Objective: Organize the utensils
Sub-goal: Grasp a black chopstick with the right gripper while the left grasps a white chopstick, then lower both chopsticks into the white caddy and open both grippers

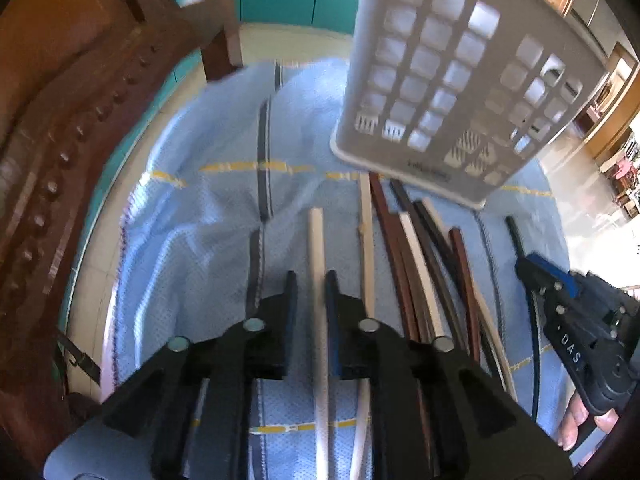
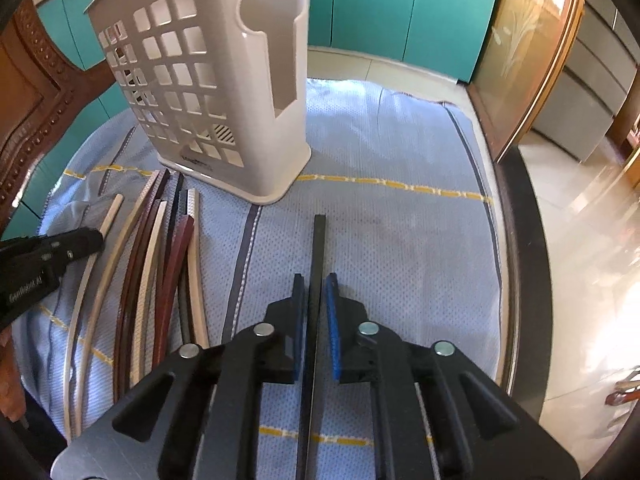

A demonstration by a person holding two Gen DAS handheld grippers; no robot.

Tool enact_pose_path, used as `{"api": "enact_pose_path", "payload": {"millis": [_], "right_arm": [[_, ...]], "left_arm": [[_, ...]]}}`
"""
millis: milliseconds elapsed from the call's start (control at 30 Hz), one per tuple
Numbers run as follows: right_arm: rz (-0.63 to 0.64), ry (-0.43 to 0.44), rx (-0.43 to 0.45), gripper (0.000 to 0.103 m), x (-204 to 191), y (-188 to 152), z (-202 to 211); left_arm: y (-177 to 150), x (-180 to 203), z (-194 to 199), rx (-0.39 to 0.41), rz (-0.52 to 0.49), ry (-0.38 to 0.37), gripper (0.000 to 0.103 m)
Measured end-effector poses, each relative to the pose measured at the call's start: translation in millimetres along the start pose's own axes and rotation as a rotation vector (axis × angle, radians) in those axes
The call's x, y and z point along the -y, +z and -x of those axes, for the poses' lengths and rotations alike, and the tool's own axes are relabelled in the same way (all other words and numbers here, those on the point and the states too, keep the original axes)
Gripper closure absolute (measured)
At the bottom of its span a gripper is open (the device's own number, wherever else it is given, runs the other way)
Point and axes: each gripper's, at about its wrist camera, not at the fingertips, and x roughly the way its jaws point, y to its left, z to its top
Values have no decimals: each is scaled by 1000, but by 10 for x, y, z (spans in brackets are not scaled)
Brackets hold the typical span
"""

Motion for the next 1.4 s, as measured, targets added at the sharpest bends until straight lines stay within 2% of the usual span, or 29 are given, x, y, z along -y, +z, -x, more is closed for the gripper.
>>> {"api": "enact_pose_path", "payload": {"millis": [200, 300, 433, 533, 600, 633, 700, 800, 967, 1133, 1300, 1400], "right_arm": [[4, -22, 20, 80, -44, 35, -35], [-6, -13, 13, 79, -19, 69, -60], [-17, -5, -4, 73, 54, 93, -66], [-10, -2, -4, 73, 73, 103, -70], [-27, 34, -4, 81, 121, 126, -87], [-49, 76, -5, 96, 157, 125, -87], [-92, 126, -7, 96, 238, 146, -93], [-105, 126, 38, 96, 319, 172, 23], [-110, 179, 170, 96, 453, 198, 528], [-123, 250, 319, 96, 677, 137, 1166], [-139, 288, 426, 96, 816, 76, 1734], [-147, 304, 491, 96, 873, 198, 2032]], "left_arm": [[-32, 89, 1, 5, -31, 39, 86], [-41, 187, 6, 7, -52, 56, 86], [24, 283, -32, 7, -63, 66, 85], [24, 295, -32, 7, -65, 68, 85], [29, 295, -31, 10, -56, 68, 88], [32, 273, -47, 12, -54, 68, 96], [38, 242, -48, 27, -22, 44, 96], [42, 193, -15, 49, -17, 49, 96], [19, 163, 371, 147, -24, 22, 96], [-69, 249, 942, 278, -78, -11, 96], [-147, 383, 1650, 400, -130, -48, 96], [-102, 453, 2073, 478, -166, -61, 96]]}}
